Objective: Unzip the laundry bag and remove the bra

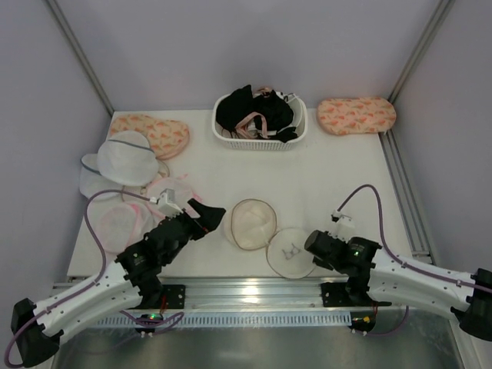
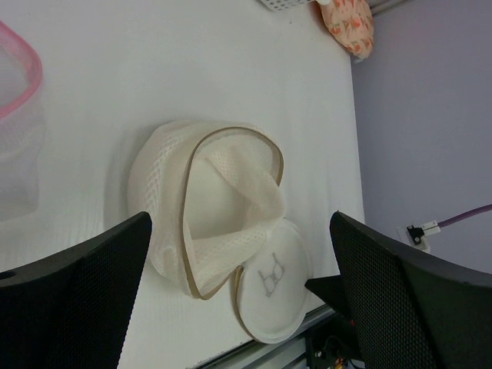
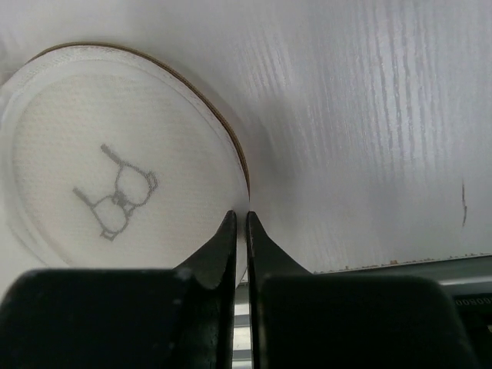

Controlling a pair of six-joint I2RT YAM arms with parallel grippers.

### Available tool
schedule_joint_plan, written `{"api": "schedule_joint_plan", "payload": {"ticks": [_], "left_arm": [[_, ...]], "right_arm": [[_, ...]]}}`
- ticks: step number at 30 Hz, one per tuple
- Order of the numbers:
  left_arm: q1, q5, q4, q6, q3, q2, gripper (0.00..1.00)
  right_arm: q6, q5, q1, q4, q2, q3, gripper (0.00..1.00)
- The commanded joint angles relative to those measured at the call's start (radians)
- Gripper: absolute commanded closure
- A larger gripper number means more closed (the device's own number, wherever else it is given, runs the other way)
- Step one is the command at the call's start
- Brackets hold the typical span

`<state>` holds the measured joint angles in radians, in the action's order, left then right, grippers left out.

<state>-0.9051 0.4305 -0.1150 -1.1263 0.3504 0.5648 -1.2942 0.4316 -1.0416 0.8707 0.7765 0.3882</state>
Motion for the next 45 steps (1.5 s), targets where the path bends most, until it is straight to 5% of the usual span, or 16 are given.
{"api": "schedule_joint_plan", "payload": {"ticks": [1, 8, 19, 29, 40, 45], "left_arm": [[0.002, 0.008, -0.034, -0.006, -0.004, -0.037, 0.01], [0.002, -0.032, -0.063, 0.0, 0.015, -0.065, 0.01], [0.002, -0.052, -0.222, 0.011, 0.065, -0.207, 0.01], [0.002, 0.004, -0.446, 0.003, 0.111, -0.419, 0.01], [0.002, 0.031, -0.48, 0.0, 0.105, -0.479, 0.01], [0.002, 0.028, -0.469, 0.005, 0.11, -0.451, 0.0]], "right_arm": [[0.004, 0.122, -0.006, 0.099, -0.116, 0.125, 0.96], [0.412, 0.188, -0.005, -0.105, -0.197, 0.379, 0.96], [0.818, 0.027, 0.002, -0.499, 0.344, 0.691, 0.96], [0.834, 0.412, -0.008, -0.262, 0.874, 1.054, 0.96], [0.803, 0.835, -0.011, -0.158, 0.774, 0.982, 0.96], [0.915, 0.929, -0.011, -0.159, 0.776, 0.98, 0.96]]}}
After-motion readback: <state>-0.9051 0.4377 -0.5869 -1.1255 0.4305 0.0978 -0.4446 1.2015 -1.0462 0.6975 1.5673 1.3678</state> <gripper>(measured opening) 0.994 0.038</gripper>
